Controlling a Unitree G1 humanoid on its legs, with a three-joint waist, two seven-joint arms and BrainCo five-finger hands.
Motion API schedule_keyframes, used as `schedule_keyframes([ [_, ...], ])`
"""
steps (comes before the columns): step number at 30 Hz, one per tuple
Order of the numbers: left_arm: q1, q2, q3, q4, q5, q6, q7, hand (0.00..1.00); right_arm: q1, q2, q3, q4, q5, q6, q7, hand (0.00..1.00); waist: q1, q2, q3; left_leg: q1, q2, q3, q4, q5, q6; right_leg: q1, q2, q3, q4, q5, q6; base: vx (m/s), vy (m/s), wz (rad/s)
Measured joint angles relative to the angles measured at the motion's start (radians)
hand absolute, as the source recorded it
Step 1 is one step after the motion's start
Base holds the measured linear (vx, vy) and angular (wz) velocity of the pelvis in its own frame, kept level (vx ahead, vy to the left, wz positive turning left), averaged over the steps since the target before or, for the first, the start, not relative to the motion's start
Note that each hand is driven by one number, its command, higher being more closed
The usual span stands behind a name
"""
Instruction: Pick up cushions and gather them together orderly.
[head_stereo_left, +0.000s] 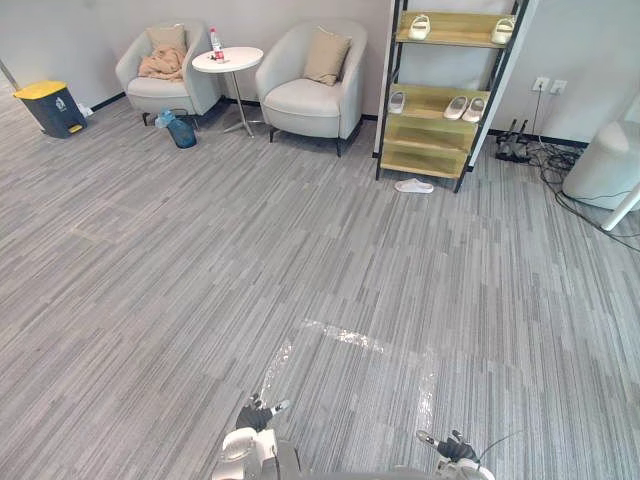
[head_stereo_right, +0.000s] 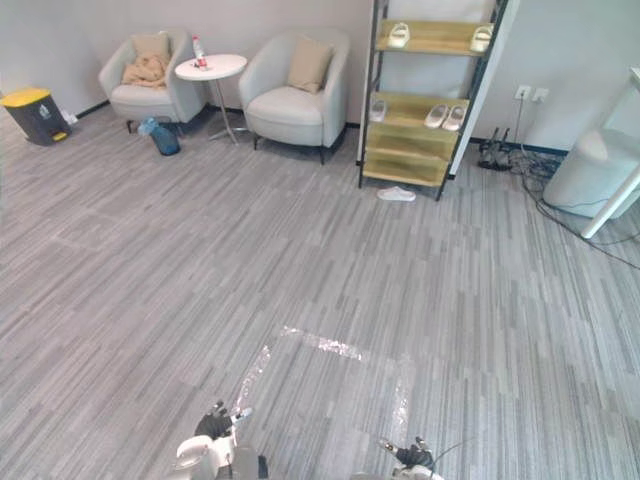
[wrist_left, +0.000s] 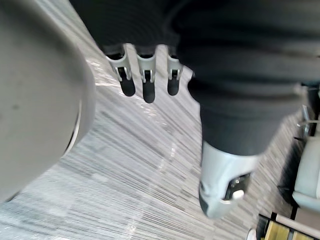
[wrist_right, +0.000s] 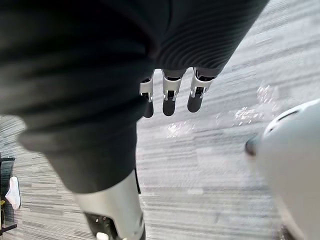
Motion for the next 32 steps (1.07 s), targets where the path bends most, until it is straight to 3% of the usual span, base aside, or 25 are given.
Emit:
schedule_keyframes([
  [1,0.000,0.003,-0.002,-0.002,0.001,-0.001,0.002,0.00,0.001,0.005,0.000,0.003,-0.001,0.004,-0.002,0.00,0.014,-0.025,-0.012,0.006,-0.031,-0.007,0.008,0.032,0.021,0.004,-0.020,0.031,0.006,-0.024,0.019,0.51,0.133,-0.44],
  [3,-0.010,0.017,-0.007,0.013,0.001,0.005,0.001,0.00,0.009,0.028,0.002,-0.002,-0.004,0.003,-0.001,0.00,0.014,-0.057,-0.027,0.049,-0.064,0.022,-0.008,-0.011,0.037,-0.042,-0.066,0.074,0.163,-0.041,0.054,0.56,0.141,-0.38],
  [4,-0.013,0.021,-0.011,0.022,0.001,0.008,0.000,0.00,0.008,0.036,0.007,-0.002,-0.009,0.004,0.002,0.00,0.015,-0.067,-0.027,0.085,-0.069,0.043,-0.021,-0.029,0.045,-0.115,-0.086,0.101,0.344,-0.019,0.094,0.46,0.130,-0.21],
  [5,-0.017,0.034,-0.035,0.025,0.000,0.014,0.000,0.00,0.011,0.038,0.010,-0.007,-0.010,0.002,0.006,0.00,0.010,-0.075,-0.018,0.130,-0.078,0.046,-0.032,-0.050,0.056,-0.199,-0.109,0.122,0.547,0.041,0.143,0.63,0.129,-0.06],
  [6,-0.019,0.040,-0.041,0.034,-0.001,0.018,0.001,0.00,0.012,0.036,0.009,-0.006,-0.011,0.003,0.007,0.00,0.001,-0.074,-0.006,0.216,-0.082,0.042,-0.060,-0.070,0.062,-0.257,-0.133,0.101,0.724,0.067,0.154,0.62,0.067,0.07],
  [7,-0.018,0.041,-0.042,0.040,-0.002,0.019,0.001,0.00,0.012,0.034,0.009,-0.009,-0.011,0.001,0.007,0.00,-0.002,-0.073,-0.006,0.286,-0.080,0.040,-0.103,-0.071,0.064,-0.296,-0.141,0.067,0.783,0.058,0.140,0.51,0.017,0.11],
  [9,-0.012,0.039,-0.041,0.054,-0.002,0.018,0.001,0.00,0.009,0.034,-0.003,-0.008,-0.011,-0.003,0.008,0.00,-0.004,-0.069,-0.006,0.352,-0.072,0.039,-0.156,-0.071,0.063,-0.331,-0.147,-0.001,0.736,0.033,0.098,0.41,-0.061,0.20],
  [11,-0.017,0.039,-0.036,0.064,-0.009,0.017,0.001,0.00,0.007,0.030,-0.035,-0.004,-0.011,-0.005,0.009,0.00,-0.009,-0.058,-0.001,0.425,-0.056,0.032,-0.210,-0.071,0.063,-0.371,-0.140,-0.081,0.485,0.027,0.053,0.53,-0.166,0.32],
  [13,-0.011,0.043,-0.030,0.072,-0.010,0.013,0.002,0.00,0.018,0.029,-0.042,0.012,-0.011,-0.003,0.009,0.00,-0.012,-0.071,-0.007,0.443,-0.076,0.000,-0.206,-0.092,0.028,-0.343,-0.107,-0.057,0.241,0.153,-0.001,0.50,-0.252,0.12],
  [14,-0.016,0.024,-0.019,0.088,-0.009,0.014,0.001,0.00,0.006,0.002,-0.061,0.018,-0.011,-0.003,0.009,0.00,-0.009,-0.011,-0.005,0.449,-0.034,-0.018,-0.190,-0.102,0.013,-0.315,-0.070,-0.063,0.216,0.148,-0.005,0.34,-0.177,-0.10],
  [15,-0.013,0.016,-0.016,0.089,-0.009,0.015,0.001,0.00,0.006,-0.004,-0.060,0.020,-0.011,-0.002,0.008,0.00,-0.008,0.000,-0.008,0.446,-0.026,-0.019,-0.178,-0.101,0.011,-0.307,-0.063,-0.063,0.204,0.145,-0.006,0.30,-0.173,-0.21],
  [17,-0.011,0.001,-0.014,0.084,-0.009,0.013,0.000,0.00,0.007,-0.008,-0.077,0.036,-0.009,-0.003,0.007,0.00,-0.009,0.014,-0.007,0.401,-0.010,-0.021,-0.035,-0.091,-0.005,-0.248,-0.044,-0.066,0.140,0.103,-0.011,0.33,-0.238,-0.04],
  [18,-0.013,0.003,-0.003,0.071,-0.009,0.014,0.000,0.00,0.012,-0.008,-0.073,0.035,-0.007,-0.003,0.005,0.00,-0.011,0.009,-0.003,0.316,0.010,-0.037,0.161,-0.066,-0.045,-0.208,-0.036,-0.073,0.104,0.093,-0.015,0.20,-0.153,0.03],
  [20,-0.014,0.001,0.004,0.060,-0.009,0.013,-0.001,0.00,0.013,-0.005,-0.063,0.035,-0.002,-0.002,0.005,0.00,-0.007,0.006,0.001,0.233,0.035,-0.045,0.338,-0.019,-0.069,-0.167,-0.030,-0.076,0.071,0.088,-0.022,0.22,-0.109,0.02],
  [21,-0.015,0.002,0.004,0.052,-0.009,0.010,-0.001,0.00,0.014,-0.003,-0.056,0.036,0.000,0.001,0.003,0.00,-0.002,0.005,0.001,0.175,0.051,-0.037,0.424,-0.075,-0.036,-0.106,-0.022,-0.077,0.034,0.084,-0.029,0.25,-0.106,-0.09],
  [23,-0.015,0.002,0.002,0.043,-0.009,0.011,-0.001,0.00,0.013,0.000,-0.057,0.037,0.001,0.001,0.002,0.00,-0.002,-0.001,0.001,0.147,0.039,-0.022,0.352,-0.117,-0.020,-0.078,-0.023,-0.070,0.009,0.084,-0.028,0.16,-0.032,-0.23],
  [24,-0.014,0.001,0.002,0.038,-0.010,0.010,0.000,0.00,0.009,0.001,-0.057,0.036,0.001,0.001,0.001,0.00,0.000,-0.004,0.000,0.135,0.011,-0.041,0.215,-0.122,-0.012,-0.068,-0.025,-0.053,-0.005,0.083,-0.022,0.20,0.054,-0.48],
  [25,-0.015,0.001,0.001,0.037,-0.010,0.011,0.000,0.00,0.002,0.000,-0.054,0.036,0.001,0.001,0.002,0.00,0.001,-0.003,-0.001,0.129,-0.019,-0.098,0.059,-0.101,-0.007,-0.068,-0.021,-0.030,-0.005,0.076,-0.010,0.20,0.091,-0.52],
  [26,-0.015,0.001,0.001,0.038,-0.010,0.011,0.000,0.00,0.002,0.000,-0.054,0.036,0.001,0.001,0.002,0.00,0.001,-0.001,-0.002,0.130,-0.027,-0.120,0.009,-0.075,-0.007,-0.068,-0.018,-0.022,-0.004,0.073,-0.006,0.21,0.132,-0.62],
  [27,-0.010,0.004,-0.007,0.041,-0.010,0.012,0.000,0.00,0.005,-0.004,-0.056,0.040,0.000,0.006,0.000,0.00,0.007,0.006,-0.017,0.141,-0.037,-0.158,-0.057,-0.001,-0.020,-0.065,-0.003,0.012,0.009,0.058,0.017,0.18,0.095,-0.44],
  [28,-0.007,0.010,-0.006,0.042,-0.010,0.014,0.001,0.00,0.007,-0.001,-0.055,0.037,0.000,0.006,0.000,0.00,0.008,-0.003,-0.026,0.148,-0.043,-0.152,-0.067,0.001,-0.018,-0.063,-0.009,0.018,0.007,0.059,0.020,0.26,0.100,-0.45],
  [29,0.000,0.024,-0.006,0.049,-0.010,0.014,0.001,0.00,0.025,0.010,-0.045,0.037,-0.002,0.006,0.000,0.00,0.001,-0.032,-0.042,0.181,-0.065,-0.141,-0.106,0.002,-0.015,-0.051,-0.030,0.031,0.000,0.051,0.034,0.22,0.067,-0.15],
  [32,-0.002,0.030,-0.007,0.061,-0.010,0.014,0.001,0.00,0.053,0.033,-0.039,0.037,-0.001,0.007,-0.001,0.00,-0.001,-0.058,-0.061,0.210,-0.099,-0.136,-0.149,0.013,0.001,-0.035,-0.062,0.031,-0.012,0.042,0.049,0.19,0.087,-0.03],
])
